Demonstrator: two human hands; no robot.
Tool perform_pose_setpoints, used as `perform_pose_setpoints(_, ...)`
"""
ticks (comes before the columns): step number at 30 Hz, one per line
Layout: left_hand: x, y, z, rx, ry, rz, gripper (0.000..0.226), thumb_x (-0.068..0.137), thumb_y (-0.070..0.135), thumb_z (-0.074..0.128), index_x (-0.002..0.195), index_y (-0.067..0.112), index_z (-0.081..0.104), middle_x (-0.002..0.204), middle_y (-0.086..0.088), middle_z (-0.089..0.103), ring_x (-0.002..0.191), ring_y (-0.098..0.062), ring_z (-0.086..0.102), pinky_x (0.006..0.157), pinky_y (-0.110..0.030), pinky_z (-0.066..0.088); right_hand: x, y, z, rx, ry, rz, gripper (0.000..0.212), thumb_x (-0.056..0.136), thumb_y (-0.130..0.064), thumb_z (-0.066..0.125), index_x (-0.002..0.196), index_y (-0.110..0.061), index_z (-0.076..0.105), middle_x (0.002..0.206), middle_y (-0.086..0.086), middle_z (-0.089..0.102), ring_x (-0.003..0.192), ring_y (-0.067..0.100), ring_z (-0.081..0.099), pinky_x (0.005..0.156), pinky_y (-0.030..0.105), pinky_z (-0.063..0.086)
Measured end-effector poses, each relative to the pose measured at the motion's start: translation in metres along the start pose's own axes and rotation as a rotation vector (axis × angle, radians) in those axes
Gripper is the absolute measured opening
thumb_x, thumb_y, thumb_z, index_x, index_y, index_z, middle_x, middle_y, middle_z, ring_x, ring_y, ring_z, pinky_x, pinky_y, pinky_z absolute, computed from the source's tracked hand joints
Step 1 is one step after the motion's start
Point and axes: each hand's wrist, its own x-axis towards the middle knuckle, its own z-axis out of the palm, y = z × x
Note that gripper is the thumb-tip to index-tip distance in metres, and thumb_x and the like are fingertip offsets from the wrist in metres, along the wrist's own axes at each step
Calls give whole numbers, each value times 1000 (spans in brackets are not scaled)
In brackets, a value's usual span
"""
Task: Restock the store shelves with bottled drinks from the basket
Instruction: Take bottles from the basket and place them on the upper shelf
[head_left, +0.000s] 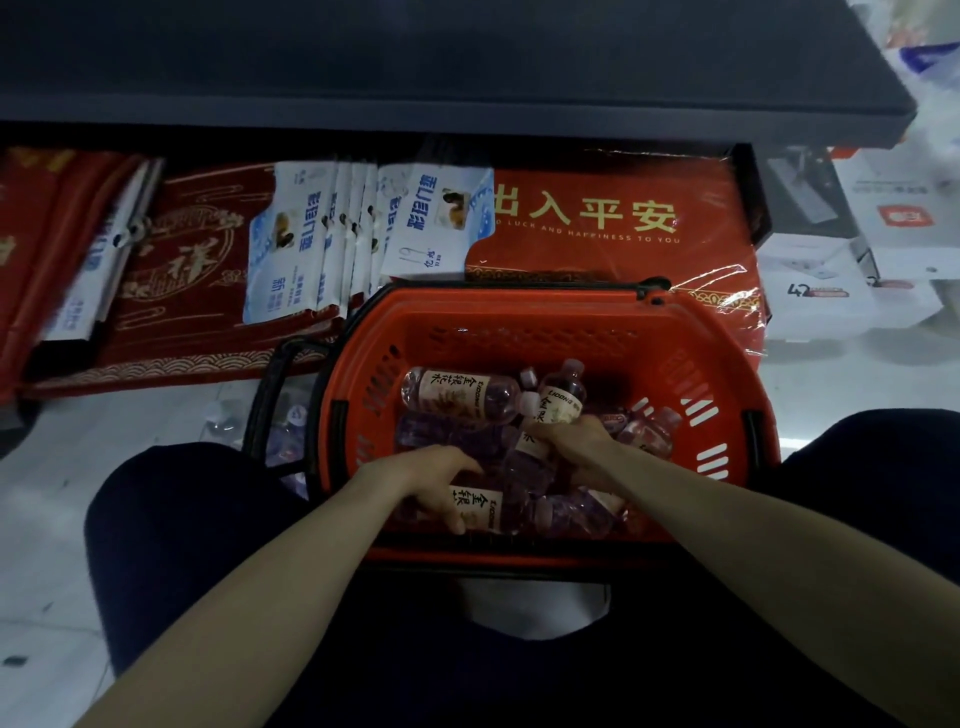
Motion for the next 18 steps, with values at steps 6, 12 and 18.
perform_pose_setpoints(6, -11, 9, 2, 72, 62, 26, 93, 75, 30, 89, 154, 26, 39, 153, -3, 48, 139, -25, 45, 112, -36, 40, -17, -5, -10, 24, 80, -33, 32, 86, -16, 82, 105, 1, 63, 86, 12, 71, 70, 24, 70, 51, 30, 58)
perform_pose_setpoints(12, -30, 7, -10, -40, 163, 104, 84, 71, 30, 91, 142, 35, 46, 146, 7, 50, 131, -18, 50, 107, -39, 45, -27, -14, -22, 141, 156, -101, 31, 79, -10, 86, 100, -1, 66, 93, 16, 75, 82, 31, 75, 76, 49, 64)
perform_pose_setpoints(18, -45, 5, -20, -310, 237, 257, 82, 64, 41, 95, 134, 39, 53, 138, 20, 53, 129, -4, 52, 113, -36, 45, -48, -28, -33, 298, 81, -124, 47, 74, -25, 89, 106, -2, 64, 95, 15, 76, 86, 33, 75, 85, 55, 61)
